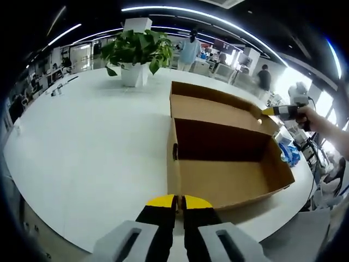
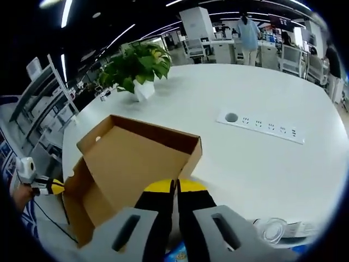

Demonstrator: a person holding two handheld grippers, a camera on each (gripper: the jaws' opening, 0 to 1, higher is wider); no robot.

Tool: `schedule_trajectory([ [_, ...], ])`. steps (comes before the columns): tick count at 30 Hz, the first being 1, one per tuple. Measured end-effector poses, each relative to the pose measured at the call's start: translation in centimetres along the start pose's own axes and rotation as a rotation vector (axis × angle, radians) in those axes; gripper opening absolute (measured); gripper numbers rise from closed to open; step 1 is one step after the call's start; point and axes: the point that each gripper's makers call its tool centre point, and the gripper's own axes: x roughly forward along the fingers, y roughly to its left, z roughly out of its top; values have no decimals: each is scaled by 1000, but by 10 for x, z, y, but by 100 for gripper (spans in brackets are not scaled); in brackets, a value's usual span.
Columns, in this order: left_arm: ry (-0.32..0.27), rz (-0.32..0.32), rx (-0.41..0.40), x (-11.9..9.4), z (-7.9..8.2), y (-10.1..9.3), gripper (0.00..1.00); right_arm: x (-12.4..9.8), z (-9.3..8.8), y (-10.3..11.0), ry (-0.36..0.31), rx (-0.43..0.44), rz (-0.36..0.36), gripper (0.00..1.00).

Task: Operate the shoe box by opening the lid, removing the specified soft item, and placing it in the target area until the item is outside and the box remains undamaged.

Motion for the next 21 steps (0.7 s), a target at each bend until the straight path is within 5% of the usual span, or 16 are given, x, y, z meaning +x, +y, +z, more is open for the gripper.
schedule_trajectory([
  [21,4,12,23,0,0,-1,4,-40,19,31,-125,-117,18,0],
])
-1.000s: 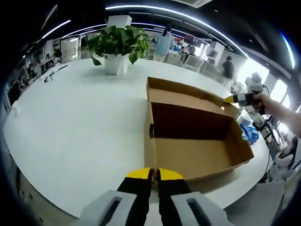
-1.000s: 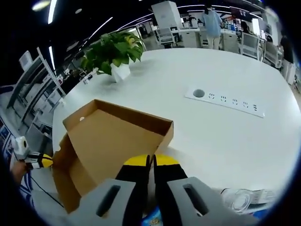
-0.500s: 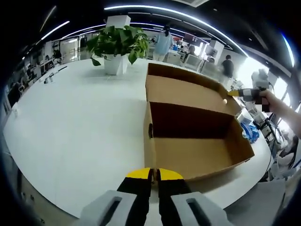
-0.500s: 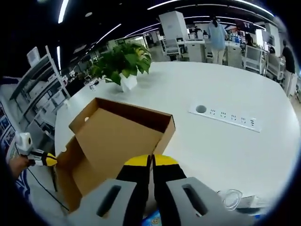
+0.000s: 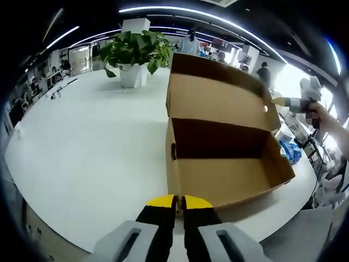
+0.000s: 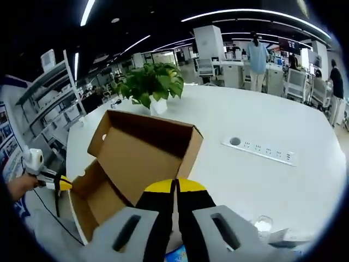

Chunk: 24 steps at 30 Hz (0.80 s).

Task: Operate the shoe box by opening the lid, removing the specified soft item, and placing it in the target area until the item is outside and the box remains undamaged.

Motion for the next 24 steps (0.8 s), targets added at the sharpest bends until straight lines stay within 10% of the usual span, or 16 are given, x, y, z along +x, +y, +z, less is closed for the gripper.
schedule_trajectory([
  [24,-8,5,12,0,2,-1,4,-37,-10,28,-102,12,-12,0],
])
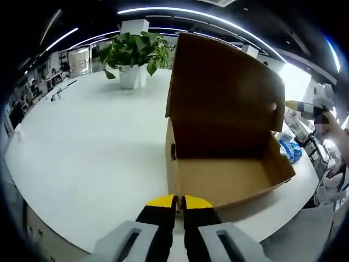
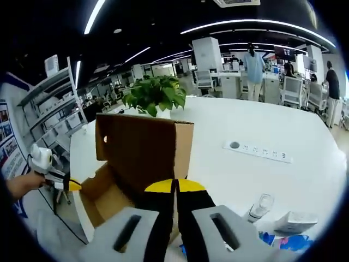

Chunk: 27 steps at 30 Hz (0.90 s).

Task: Operate the shoe box by opening the lid, removing the specified soft item, and placing it in the target area until the item is outside and the box remains undamaged.

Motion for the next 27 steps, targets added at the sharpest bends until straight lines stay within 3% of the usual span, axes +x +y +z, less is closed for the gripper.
schedule_trajectory([
  [27,-23,-4,4,-2,-1,-1,4,-31,-32,25,-59,3,-40,0],
])
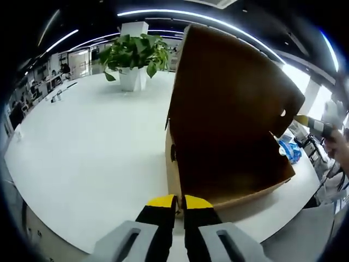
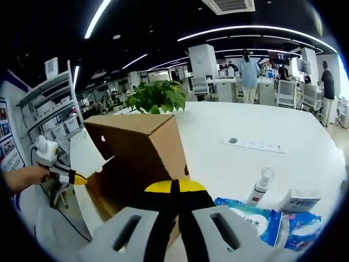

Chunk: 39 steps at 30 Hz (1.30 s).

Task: Operate the shoe box by opening the lid, removing the specified soft item, and placing it in the target area until the item is outside and the box remains undamaged.

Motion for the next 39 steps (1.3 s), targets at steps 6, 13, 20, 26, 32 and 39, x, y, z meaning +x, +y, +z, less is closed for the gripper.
schedule_trajectory([
  [6,1,-3,12,0,0,0,5,-3,-6,2,-9,-7,-9,0],
  [13,-26,-19,13,-2,7,-1,8,-7,-13,5,-11,-16,-15,0],
  [20,-95,0,59,-13,32,3,18,-9,-19,6,-1,-34,-17,1],
  [26,-151,2,86,-26,55,2,23,-10,-28,10,14,-72,-9,3],
  [32,-181,-14,124,-29,67,-5,25,-11,-38,12,25,-77,0,5],
  [39,-198,-28,143,-29,69,-8,27,-13,-47,19,27,-101,16,9],
])
